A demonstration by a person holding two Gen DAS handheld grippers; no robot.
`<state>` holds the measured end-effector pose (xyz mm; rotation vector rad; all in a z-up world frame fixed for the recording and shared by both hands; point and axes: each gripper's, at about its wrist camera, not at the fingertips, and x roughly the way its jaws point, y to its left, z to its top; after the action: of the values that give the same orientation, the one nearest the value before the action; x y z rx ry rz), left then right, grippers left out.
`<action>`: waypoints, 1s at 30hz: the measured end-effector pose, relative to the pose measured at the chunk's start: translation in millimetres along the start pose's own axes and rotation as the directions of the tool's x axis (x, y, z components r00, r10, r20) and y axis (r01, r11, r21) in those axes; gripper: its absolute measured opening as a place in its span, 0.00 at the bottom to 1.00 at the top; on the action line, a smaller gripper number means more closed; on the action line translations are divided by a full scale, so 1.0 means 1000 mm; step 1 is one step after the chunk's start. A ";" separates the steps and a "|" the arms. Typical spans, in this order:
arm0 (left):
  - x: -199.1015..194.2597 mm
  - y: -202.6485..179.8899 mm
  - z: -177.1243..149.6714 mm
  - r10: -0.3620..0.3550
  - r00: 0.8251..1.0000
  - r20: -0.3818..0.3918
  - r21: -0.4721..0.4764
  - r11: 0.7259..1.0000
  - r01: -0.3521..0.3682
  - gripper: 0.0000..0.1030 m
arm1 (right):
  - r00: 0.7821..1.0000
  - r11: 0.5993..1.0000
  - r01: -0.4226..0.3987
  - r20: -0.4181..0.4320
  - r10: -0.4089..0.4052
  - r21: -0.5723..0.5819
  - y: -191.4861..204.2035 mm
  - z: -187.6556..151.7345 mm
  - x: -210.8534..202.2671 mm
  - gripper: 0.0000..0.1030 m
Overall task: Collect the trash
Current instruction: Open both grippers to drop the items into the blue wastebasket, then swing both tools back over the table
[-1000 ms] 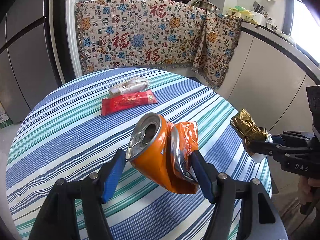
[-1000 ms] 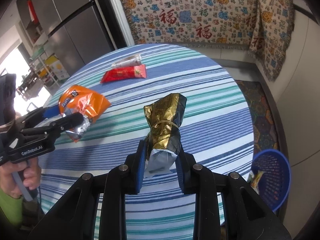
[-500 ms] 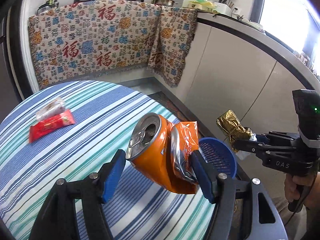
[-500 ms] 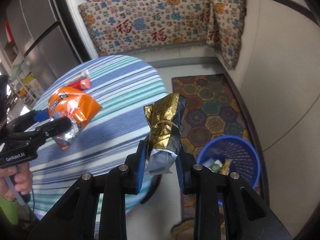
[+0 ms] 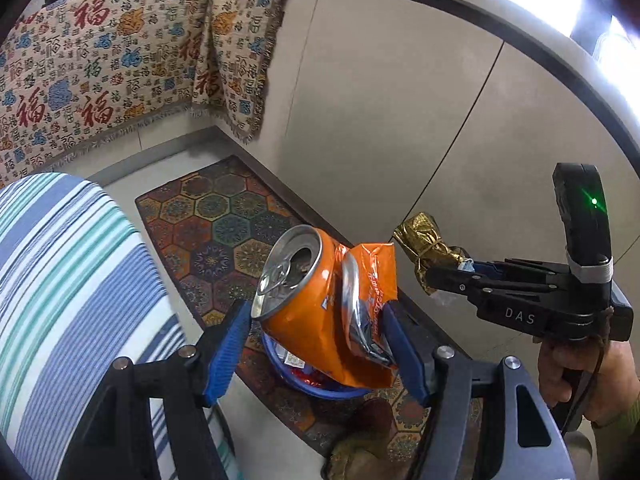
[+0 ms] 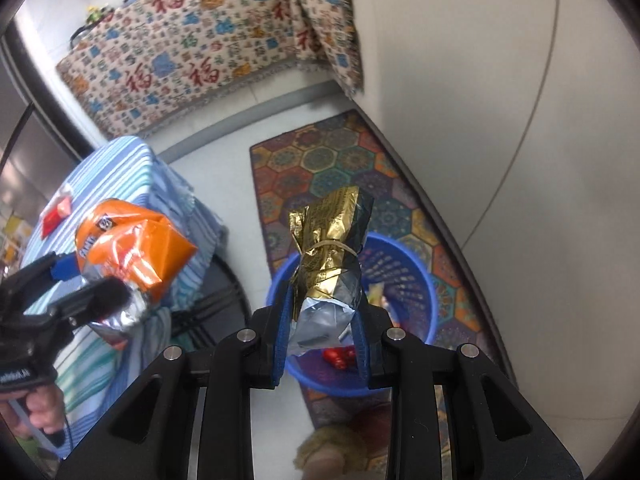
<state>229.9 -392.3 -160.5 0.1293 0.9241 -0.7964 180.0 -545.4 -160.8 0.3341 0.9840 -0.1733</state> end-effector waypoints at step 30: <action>0.075 -0.012 0.001 0.010 0.998 -0.066 -0.035 0.999 -0.012 0.48 | 0.999 0.990 0.016 0.038 -0.022 0.138 -0.073 -0.006 0.039 0.69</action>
<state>248.6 -443.1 -214.1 0.1304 0.9987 -0.7690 175.8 -611.5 -211.1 0.4459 0.9381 -0.2651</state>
